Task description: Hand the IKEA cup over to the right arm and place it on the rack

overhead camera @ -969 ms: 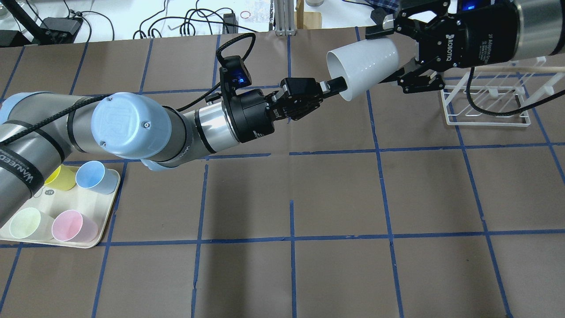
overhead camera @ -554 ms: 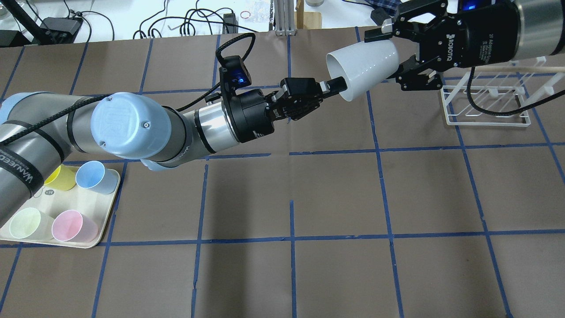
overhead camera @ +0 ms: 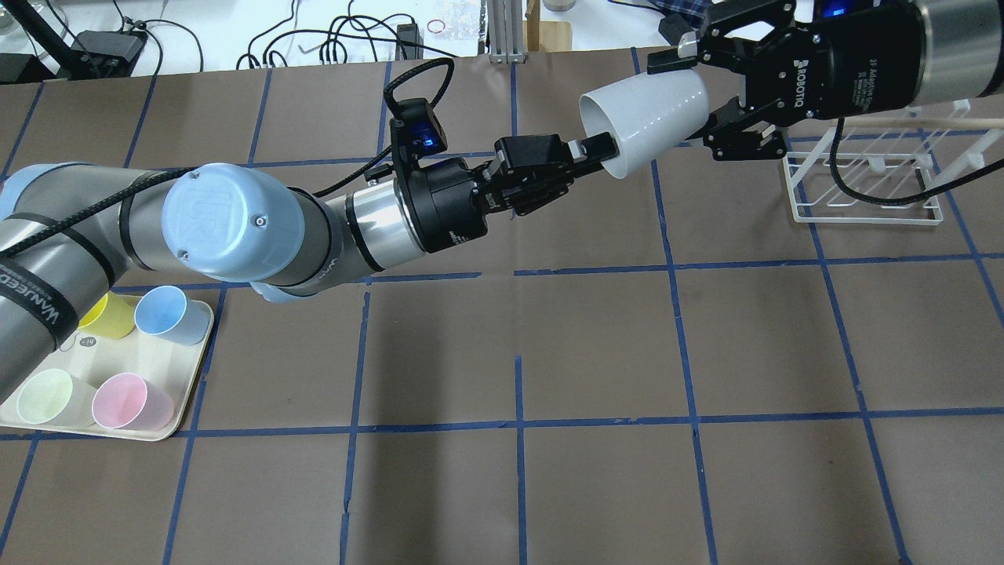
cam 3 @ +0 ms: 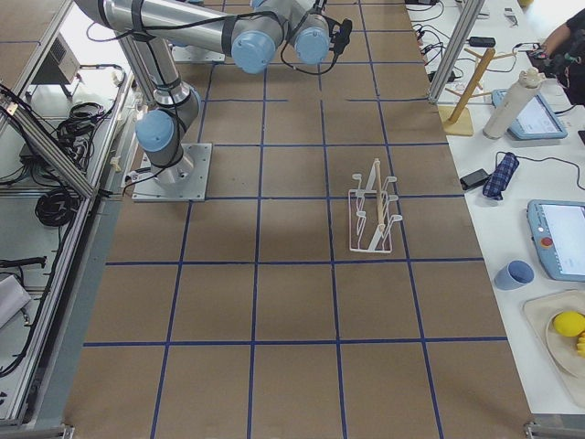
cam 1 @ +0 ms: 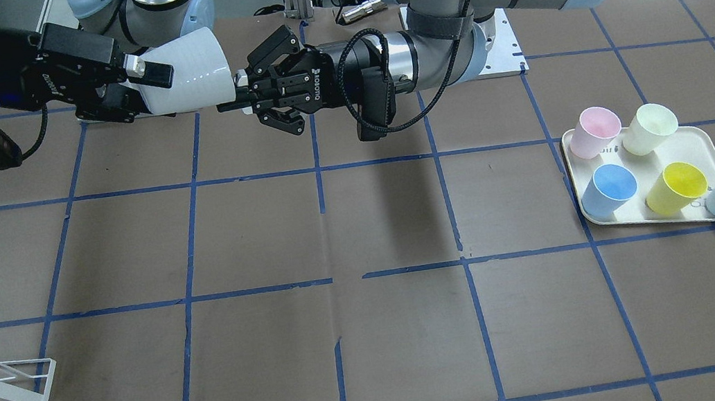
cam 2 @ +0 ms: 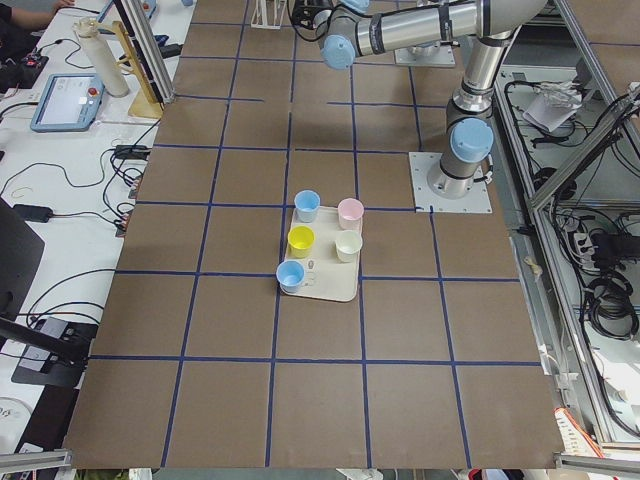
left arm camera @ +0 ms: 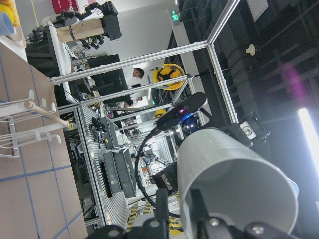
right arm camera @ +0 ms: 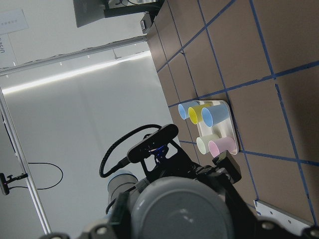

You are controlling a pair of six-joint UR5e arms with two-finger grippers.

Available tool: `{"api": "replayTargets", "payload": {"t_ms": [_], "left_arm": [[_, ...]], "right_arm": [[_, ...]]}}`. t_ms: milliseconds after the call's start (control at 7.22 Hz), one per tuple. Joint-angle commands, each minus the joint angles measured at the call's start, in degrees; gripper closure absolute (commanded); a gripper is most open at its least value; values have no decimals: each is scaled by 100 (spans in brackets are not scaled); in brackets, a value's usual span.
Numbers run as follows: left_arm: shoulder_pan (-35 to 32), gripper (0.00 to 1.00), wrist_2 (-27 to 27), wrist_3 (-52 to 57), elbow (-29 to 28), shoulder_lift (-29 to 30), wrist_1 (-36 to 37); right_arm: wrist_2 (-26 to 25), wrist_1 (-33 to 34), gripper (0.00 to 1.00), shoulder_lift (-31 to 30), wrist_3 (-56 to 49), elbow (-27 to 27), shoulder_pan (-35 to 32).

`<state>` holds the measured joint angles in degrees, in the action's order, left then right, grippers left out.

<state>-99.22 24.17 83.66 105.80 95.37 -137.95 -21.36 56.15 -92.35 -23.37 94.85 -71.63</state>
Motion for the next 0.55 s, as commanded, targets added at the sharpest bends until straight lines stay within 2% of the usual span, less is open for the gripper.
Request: {"api": "replayTargets", "payload": {"t_ms": [0,138,277,415], "left_arm": [[121,0,-104,-356,-59,-9,-21],[409,0,-679,-672,-94,17,5],[995,0,-1442,-1015,-164,17,5],[1436,0,-2250,-1131,-304,87,-12]], "right_arm": [[0,36,48,-3,43,-28,9],[0,62,48,6,52,-37,44],[18,106,48,-3,52,-45,53],[-61,437,48,-3,52,-46,53]]}}
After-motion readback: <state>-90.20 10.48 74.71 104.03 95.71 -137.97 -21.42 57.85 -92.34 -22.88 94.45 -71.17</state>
